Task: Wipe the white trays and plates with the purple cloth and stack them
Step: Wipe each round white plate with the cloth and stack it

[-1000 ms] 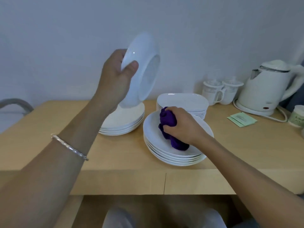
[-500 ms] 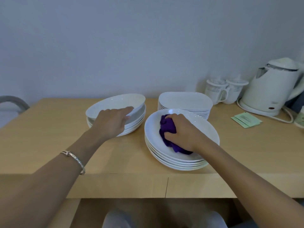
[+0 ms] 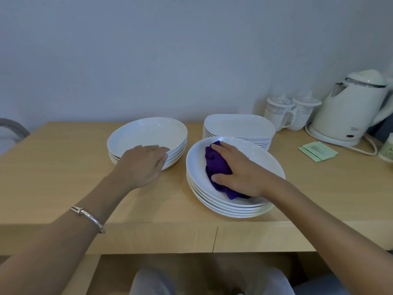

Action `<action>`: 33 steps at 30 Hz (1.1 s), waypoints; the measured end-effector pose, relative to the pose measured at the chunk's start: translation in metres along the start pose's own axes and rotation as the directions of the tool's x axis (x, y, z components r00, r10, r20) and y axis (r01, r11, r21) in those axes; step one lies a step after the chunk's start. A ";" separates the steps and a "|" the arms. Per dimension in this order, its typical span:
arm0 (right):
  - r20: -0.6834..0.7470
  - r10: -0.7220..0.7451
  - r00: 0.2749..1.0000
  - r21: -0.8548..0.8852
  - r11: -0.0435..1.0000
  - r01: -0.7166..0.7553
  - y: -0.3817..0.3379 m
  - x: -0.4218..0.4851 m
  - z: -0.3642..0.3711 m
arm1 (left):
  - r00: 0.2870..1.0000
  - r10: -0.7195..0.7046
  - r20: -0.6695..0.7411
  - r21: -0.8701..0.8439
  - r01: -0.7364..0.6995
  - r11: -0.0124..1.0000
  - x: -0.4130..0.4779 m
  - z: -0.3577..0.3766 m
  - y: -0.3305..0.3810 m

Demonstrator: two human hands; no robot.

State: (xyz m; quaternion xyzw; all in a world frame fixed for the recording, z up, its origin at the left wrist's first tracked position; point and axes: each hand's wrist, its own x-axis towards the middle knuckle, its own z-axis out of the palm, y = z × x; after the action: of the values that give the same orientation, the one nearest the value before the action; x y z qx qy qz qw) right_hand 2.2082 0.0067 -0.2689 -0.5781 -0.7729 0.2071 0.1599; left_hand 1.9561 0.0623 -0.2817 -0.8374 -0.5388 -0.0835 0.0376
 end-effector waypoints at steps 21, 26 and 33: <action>0.095 0.019 0.995 -0.235 0.972 0.003 0.037 -0.038 -0.041 | 0.979 -0.011 -0.206 -0.560 -0.108 0.821 -0.022 0.010 0.108; 0.136 -0.347 0.928 0.227 0.923 0.311 -0.017 -0.018 -0.001 | 0.973 -0.088 -0.212 -0.792 -0.118 0.600 -0.020 0.013 0.110; -0.054 -0.171 0.984 -0.214 0.964 0.156 0.012 0.055 0.007 | 0.977 -0.123 -0.176 -0.724 -0.044 0.688 -0.021 0.012 0.118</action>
State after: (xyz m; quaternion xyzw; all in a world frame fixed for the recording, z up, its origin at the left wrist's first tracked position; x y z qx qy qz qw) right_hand 2.1991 0.0617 -0.2809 -0.5331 -0.8291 0.0899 0.1428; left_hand 2.0557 -0.0032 -0.2940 -0.7585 -0.4729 -0.3782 -0.2408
